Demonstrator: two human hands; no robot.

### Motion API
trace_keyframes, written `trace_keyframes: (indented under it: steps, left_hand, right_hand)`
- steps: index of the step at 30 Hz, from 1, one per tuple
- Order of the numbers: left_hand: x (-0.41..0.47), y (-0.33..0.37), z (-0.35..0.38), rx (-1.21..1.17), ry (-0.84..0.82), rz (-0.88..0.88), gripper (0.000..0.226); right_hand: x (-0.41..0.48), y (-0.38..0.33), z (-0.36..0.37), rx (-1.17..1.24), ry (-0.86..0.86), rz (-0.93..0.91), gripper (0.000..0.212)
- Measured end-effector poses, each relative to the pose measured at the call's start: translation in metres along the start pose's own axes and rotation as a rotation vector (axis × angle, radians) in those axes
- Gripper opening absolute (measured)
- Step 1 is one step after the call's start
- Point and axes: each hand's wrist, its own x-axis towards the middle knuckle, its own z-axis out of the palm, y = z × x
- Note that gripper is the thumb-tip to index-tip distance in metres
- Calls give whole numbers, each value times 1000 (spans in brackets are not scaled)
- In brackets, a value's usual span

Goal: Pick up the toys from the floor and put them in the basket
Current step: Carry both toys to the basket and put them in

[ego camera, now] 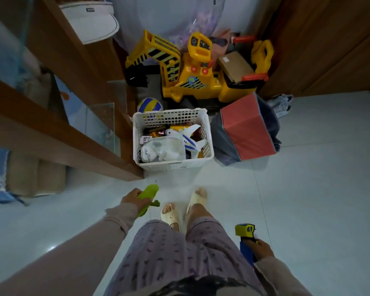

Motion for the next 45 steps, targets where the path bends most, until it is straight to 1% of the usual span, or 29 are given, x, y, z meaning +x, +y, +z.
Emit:
trace_keyframes:
  steps: [2,6,7,10,12,14,16,18,22,25,28,30,33,36,38,42,44,45]
  left_hand:
    - [9,14,2,49,-25,-26,32]
    - [18,30,11,144,-100,-116,35]
    - [18,34,11,149,-123,-145,34]
    - [27,44,13,160,-198,-212,39]
    - [37,58,13,158,-215,-214,36]
    - [52,73,11,135,-179,-206,34]
    - [67,87,8,61,-139,-201,32]
    - [82,98,5,10,-117,-207,28]
    - [125,107,5,40,-169,-179,39]
    - [165,112,5,107,-236,-174,36]
    - [221,111,5,164,-249,-125,32]
    - [263,106,7,215,-230,-91,36]
    - [326,94,12,308,-147,-17,43]
    - [377,82,24,388,-141,13,49]
    - [403,75,33,455,-128,53,52]
    - [439,60,49,637,24,258,51]
    - [448,55,54,676,79,333,47]
    - [449,53,56,699,104,362,43]
  right_hand:
    - [11,-20,-4,2,-12,28,39]
    - [31,-79,-12,-58,-41,3,46]
    - [35,-98,-15,-76,-48,-11,45]
    - [44,-160,-20,-163,-93,-65,32]
    - [52,-201,-21,-205,-109,-100,25]
    - [58,-237,-18,-227,-125,-127,21]
    - [61,-267,-12,-291,-154,-145,15]
    - [64,-292,-3,-326,-169,-162,15]
    - [87,-324,24,-428,-178,-187,19]
    - [115,-340,51,-466,-175,-171,18]
    - [154,-351,84,-478,-170,-135,23]
    - [183,-355,111,-440,-194,-82,22]
    - [229,-358,154,-310,-243,-8,14]
    - [269,-357,191,-148,-234,71,18]
    - [291,-357,211,-105,-228,78,10]
    - [324,-362,238,-32,-198,60,11]
    - [335,-365,248,-31,-206,42,6]
    - [339,-366,253,-32,-210,27,9]
